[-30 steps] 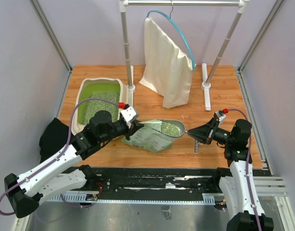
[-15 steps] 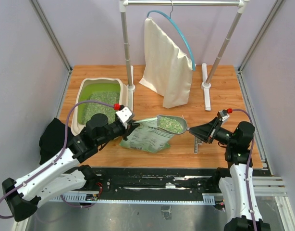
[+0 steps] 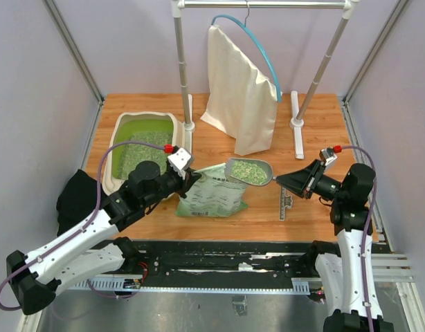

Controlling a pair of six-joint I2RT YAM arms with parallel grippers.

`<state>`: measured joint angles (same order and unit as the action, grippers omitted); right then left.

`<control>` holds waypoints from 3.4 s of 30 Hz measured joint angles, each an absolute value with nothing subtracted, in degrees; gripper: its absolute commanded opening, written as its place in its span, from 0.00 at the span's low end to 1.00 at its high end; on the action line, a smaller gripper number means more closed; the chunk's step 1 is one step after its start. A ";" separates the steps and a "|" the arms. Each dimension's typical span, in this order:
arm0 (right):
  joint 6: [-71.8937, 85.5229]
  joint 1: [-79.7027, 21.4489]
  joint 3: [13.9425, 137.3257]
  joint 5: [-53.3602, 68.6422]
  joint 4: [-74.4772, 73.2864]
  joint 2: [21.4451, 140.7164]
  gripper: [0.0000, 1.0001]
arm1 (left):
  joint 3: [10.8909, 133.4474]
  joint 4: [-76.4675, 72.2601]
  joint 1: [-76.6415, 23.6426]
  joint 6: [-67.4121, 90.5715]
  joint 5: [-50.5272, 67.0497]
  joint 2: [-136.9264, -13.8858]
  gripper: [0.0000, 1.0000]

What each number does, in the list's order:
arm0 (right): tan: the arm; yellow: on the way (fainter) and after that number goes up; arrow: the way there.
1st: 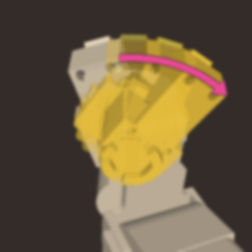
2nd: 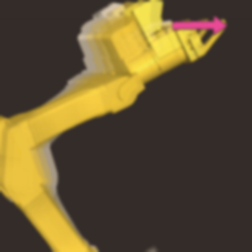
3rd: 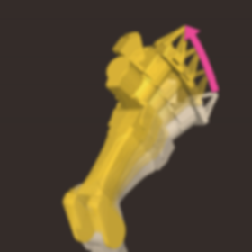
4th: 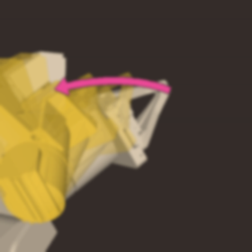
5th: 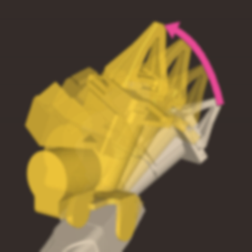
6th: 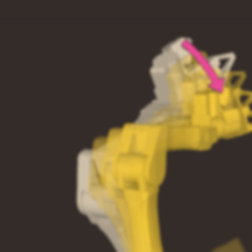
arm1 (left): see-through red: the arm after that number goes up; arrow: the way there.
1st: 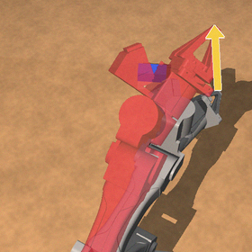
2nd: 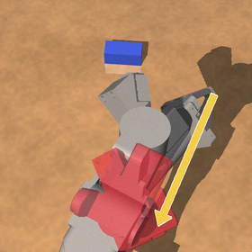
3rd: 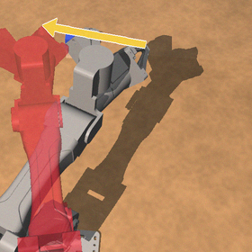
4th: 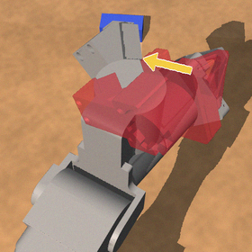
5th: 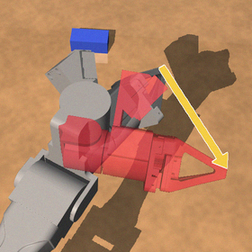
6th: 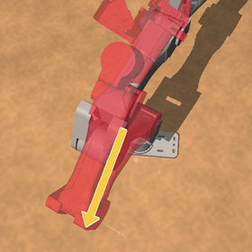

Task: Fill the litter box with clean litter
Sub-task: 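Scoop the cat litter from the cat litter bag, then pour the cat litter into the litter box.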

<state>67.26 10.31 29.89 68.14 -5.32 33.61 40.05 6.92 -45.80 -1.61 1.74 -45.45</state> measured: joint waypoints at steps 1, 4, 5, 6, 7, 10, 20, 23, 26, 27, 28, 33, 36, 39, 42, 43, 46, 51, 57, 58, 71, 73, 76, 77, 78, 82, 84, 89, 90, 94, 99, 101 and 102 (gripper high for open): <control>66.74 10.31 31.14 67.68 -5.80 34.02 0.01 | 40.05 6.55 -45.80 -0.93 1.41 -46.17 0.01; 65.43 10.52 34.87 66.83 -6.87 35.64 0.01 | 40.05 5.19 -45.78 1.21 0.69 -48.47 0.00; 65.12 10.63 36.05 66.78 -7.20 36.07 0.01 | 40.05 4.45 -45.78 1.93 0.49 -49.15 0.00; 64.88 10.68 36.86 66.59 -7.33 36.34 0.01 | 40.05 3.84 -45.78 2.70 0.27 -49.76 0.01; 64.64 10.70 37.45 66.41 -7.46 36.47 0.01 | 40.05 3.14 -45.78 3.40 0.01 -50.35 0.00; 64.40 10.81 38.87 66.19 -8.21 36.67 0.01 | 40.05 0.86 -45.78 5.43 -0.93 -52.10 0.00; 64.53 11.05 40.05 65.45 -9.41 35.90 0.01 | 41.58 -4.62 -45.71 10.63 -4.03 -61.58 0.48; 64.25 11.05 40.14 65.04 -9.91 36.12 0.01 | 44.03 -2.52 -45.71 13.04 -6.28 -64.18 0.75; 63.75 10.98 40.38 64.88 -10.79 36.77 0.01 | 44.34 0.73 -45.71 15.81 -10.39 -62.28 0.92; 63.53 10.87 40.40 64.82 -11.09 37.08 0.01 | 44.34 2.11 -45.65 16.82 -11.79 -60.90 0.98; 63.35 10.83 40.40 64.69 -11.33 37.26 0.01 | 44.29 3.44 -45.54 17.67 -13.06 -59.05 0.99; 62.94 7.22 40.42 61.71 -11.62 38.02 0.01 | 44.18 8.32 -44.34 20.60 -16.69 -47.55 1.00; 62.94 2.96 40.60 59.53 -11.40 38.98 0.01 | 44.16 12.21 -43.48 22.90 -18.52 -43.11 1.00; 63.13 -1.26 40.77 56.23 -10.46 40.49 0.01 | 44.10 17.50 -43.24 26.13 -20.64 -39.75 1.00; 63.79 -6.57 40.77 52.86 -8.88 42.19 0.01 | 43.18 22.83 -43.24 30.22 -21.85 -35.79 1.00; 64.01 -8.03 40.80 51.64 -8.38 42.83 0.01 | 42.81 24.10 -43.24 31.29 -21.91 -34.35 1.00; 64.51 -14.04 41.10 46.74 -6.26 45.50 0.01 | 41.76 27.35 -43.24 34.50 -21.87 -29.52 1.00; 65.60 -24.27 41.85 38.50 -2.11 50.39 0.01 | 42.24 31.99 -43.24 38.19 -21.89 -26.63 1.00; 66.65 -35.29 44.62 29.15 3.75 59.48 0.01 | 48.82 38.41 -43.24 41.15 -21.58 -27.11 1.00; 66.83 -36.67 45.45 27.75 4.93 61.28 0.01 | 50.35 39.18 -43.24 41.43 -21.52 -27.11 1.00; 65.54 -46.28 63.55 16.34 10.46 83.88 0.01 | 56.99 43.51 -43.24 41.87 -21.15 -26.65 1.00; 64.64 -46.87 66.98 15.03 10.48 86.87 0.01 | 56.99 43.75 -43.24 41.87 -21.12 -26.65 1.00; 63.18 -47.77 71.55 13.13 10.28 91.24 0.01 | 57.01 43.88 -43.24 41.82 -21.17 -26.46 1.00; 62.59 -48.07 73.34 12.36 9.80 92.90 0.01 | 57.06 43.88 -43.24 41.78 -21.19 -26.39 1.00; 61.95 -48.42 75.05 11.88 9.30 94.39 0.01 | 57.17 43.90 -43.24 41.67 -21.21 -26.37 1.00; 58.41 -49.28 84.73 9.69 4.97 102.06 0.01 | 58.19 43.92 -43.24 41.30 -21.63 -26.39 1.00; 56.42 -49.67 89.84 8.49 2.04 105.65 0.01 | 58.63 43.90 -43.24 41.04 -21.98 -26.39 1.00; 51.13 -50.04 102.61 6.37 -4.05 114.28 0.01 | 58.92 43.88 -43.24 40.51 -22.44 -26.41 1.00; 50.41 -50.09 104.44 6.09 -4.80 115.70 0.01 | 58.92 43.88 -43.24 40.38 -22.48 -26.41 1.00; 47.35 -50.48 112.33 4.91 -8.56 121.82 0.01 | 58.92 43.88 -43.24 40.07 -22.79 -26.46 1.00; 44.62 -51.57 119.37 3.70 -11.90 127.96 0.01 | 58.92 43.88 -43.24 39.66 -23.29 -26.48 1.00; 43.72 -51.77 122.13 3.36 -12.82 130.08 0.01 | 58.92 43.86 -43.24 39.51 -23.44 -26.48 1.00; 43.40 -52.03 123.50 3.25 -13.26 131.02 0.01 | 58.92 43.88 -43.24 39.44 -23.51 -26.50 1.00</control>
